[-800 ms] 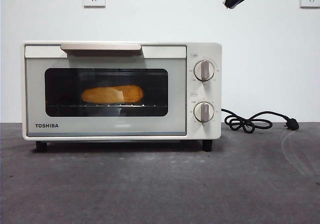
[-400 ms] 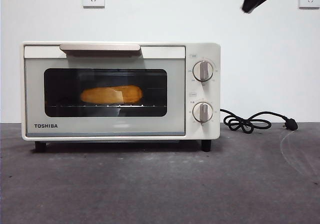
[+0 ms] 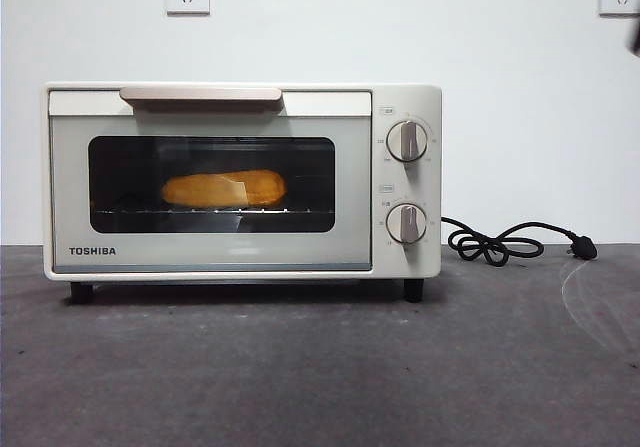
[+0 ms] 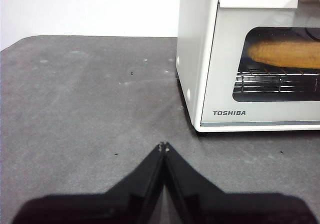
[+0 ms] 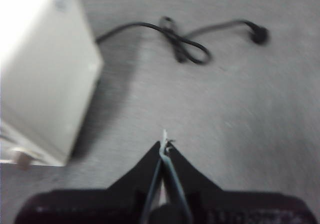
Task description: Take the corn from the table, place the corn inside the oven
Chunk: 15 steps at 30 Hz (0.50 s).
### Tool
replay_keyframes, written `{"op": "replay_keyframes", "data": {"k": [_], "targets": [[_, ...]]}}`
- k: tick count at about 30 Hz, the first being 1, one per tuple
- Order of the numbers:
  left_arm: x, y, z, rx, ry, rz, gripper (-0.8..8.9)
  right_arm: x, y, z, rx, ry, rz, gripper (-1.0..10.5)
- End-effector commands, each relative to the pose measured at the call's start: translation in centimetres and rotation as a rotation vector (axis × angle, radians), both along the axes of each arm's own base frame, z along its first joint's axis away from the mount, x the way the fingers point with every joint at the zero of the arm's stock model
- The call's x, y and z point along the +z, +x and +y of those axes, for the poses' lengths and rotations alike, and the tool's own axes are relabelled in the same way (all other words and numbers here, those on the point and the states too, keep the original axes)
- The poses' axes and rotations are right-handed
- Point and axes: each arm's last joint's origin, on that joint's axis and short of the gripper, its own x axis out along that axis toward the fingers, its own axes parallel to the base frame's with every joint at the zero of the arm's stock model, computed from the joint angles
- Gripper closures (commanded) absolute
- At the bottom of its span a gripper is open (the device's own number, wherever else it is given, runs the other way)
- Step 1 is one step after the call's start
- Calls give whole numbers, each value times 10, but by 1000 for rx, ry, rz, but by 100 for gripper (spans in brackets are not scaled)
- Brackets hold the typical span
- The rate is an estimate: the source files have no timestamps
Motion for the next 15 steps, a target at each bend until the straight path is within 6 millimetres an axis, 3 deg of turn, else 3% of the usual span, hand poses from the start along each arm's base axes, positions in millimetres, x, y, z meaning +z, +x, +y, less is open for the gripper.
{"op": "replay_keyframes", "data": {"k": [1, 8, 11, 15], "targets": [[-2, 0, 0, -8, 11, -2, 816, -36, -18, -12, -78, 34, -28, 946], [-2, 0, 0, -8, 11, -2, 816, -109, -70, -23, -175, 18, -202, 946], [-2, 0, 0, -8, 11, -2, 816, -130, -85, -23, -212, 5, -256, 946], [-2, 0, 0, -8, 11, -2, 816, -144, -97, -23, -234, -5, -313, 946]]}}
